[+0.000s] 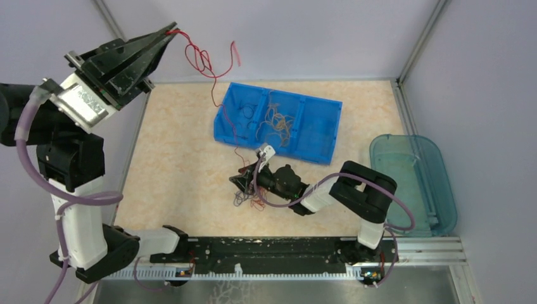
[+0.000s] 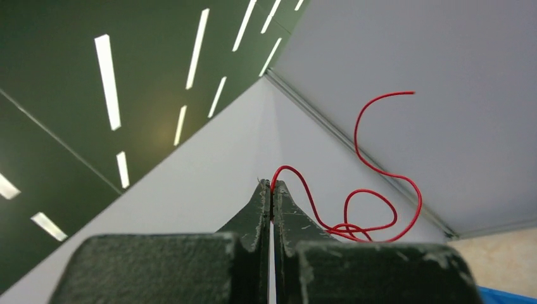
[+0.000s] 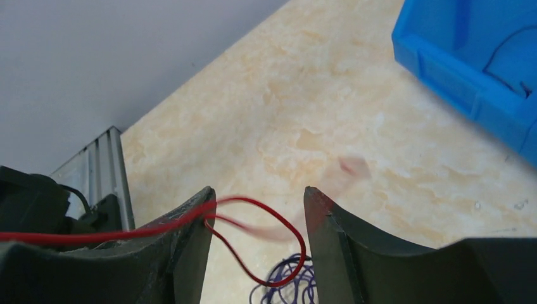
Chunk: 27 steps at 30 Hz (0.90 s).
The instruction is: Untangle the cables
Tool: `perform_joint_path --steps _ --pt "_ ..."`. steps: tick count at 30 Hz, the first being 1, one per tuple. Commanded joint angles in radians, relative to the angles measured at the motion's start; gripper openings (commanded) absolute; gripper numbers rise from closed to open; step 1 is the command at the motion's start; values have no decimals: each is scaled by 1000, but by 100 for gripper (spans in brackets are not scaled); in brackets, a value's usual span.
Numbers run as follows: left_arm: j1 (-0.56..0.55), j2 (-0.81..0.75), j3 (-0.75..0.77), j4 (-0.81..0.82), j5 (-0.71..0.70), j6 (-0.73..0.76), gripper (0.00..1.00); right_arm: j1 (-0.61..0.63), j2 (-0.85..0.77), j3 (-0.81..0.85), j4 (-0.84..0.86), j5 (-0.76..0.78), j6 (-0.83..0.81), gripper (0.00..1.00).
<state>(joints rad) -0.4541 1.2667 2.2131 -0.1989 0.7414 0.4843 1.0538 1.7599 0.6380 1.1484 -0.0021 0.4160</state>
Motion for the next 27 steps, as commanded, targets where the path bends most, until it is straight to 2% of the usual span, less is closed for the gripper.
perform_joint_path --steps 1,6,16,21,27 --pt "-1 -19 8 155 -97 100 0 15 57 13 104 2 38 54" --pt "-1 -44 -44 307 -202 262 0 19 94 -50 152 33 60 52" --pt "0 15 44 544 -319 488 0 30 135 -110 208 85 79 47" --pt "-1 47 87 646 -337 616 0 31 146 -134 208 110 82 47" --pt "-1 105 169 752 -292 827 0 31 138 -162 177 170 80 47"
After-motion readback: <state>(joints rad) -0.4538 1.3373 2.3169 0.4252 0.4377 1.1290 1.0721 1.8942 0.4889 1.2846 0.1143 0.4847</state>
